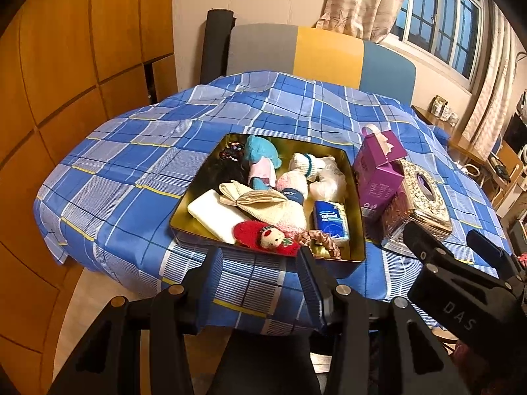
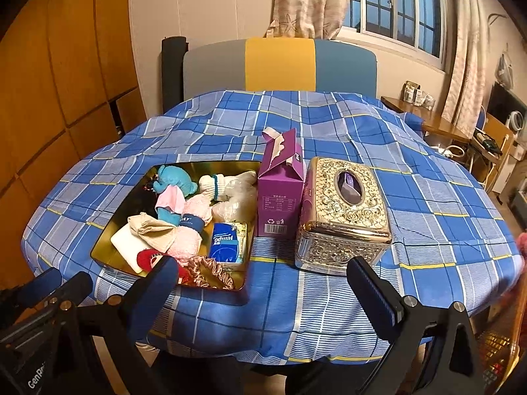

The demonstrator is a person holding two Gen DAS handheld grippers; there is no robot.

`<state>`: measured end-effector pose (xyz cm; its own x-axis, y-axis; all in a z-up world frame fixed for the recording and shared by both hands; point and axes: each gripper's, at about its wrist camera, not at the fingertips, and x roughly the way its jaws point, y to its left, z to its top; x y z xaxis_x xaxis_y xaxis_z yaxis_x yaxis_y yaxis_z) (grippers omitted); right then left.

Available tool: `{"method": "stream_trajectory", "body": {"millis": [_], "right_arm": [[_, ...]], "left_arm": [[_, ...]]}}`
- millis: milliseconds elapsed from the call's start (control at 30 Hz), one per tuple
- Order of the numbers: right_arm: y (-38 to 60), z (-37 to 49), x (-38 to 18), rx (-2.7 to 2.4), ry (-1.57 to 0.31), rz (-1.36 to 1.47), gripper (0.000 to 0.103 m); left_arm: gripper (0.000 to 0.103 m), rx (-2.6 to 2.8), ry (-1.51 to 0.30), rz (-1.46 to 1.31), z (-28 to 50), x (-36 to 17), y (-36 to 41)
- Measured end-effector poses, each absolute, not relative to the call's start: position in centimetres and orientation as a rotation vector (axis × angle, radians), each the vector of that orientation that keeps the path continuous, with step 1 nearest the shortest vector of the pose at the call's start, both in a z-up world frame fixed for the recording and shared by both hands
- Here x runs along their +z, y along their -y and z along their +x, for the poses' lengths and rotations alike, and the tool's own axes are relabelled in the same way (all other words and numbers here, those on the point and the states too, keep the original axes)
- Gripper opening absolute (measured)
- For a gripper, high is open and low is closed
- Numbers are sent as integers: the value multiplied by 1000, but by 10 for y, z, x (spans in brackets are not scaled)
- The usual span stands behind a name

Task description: Organize soft objects

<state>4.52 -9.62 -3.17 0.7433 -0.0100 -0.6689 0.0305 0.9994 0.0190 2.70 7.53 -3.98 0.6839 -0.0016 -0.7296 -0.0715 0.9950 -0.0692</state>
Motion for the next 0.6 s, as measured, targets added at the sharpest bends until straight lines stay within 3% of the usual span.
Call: {"method": "stream_trajectory", "body": {"millis": [600], "right_arm": [[100, 45, -31, -35, -727, 37, 103]], "left_arm": [[47, 27, -805, -79, 24, -37, -71]]}}
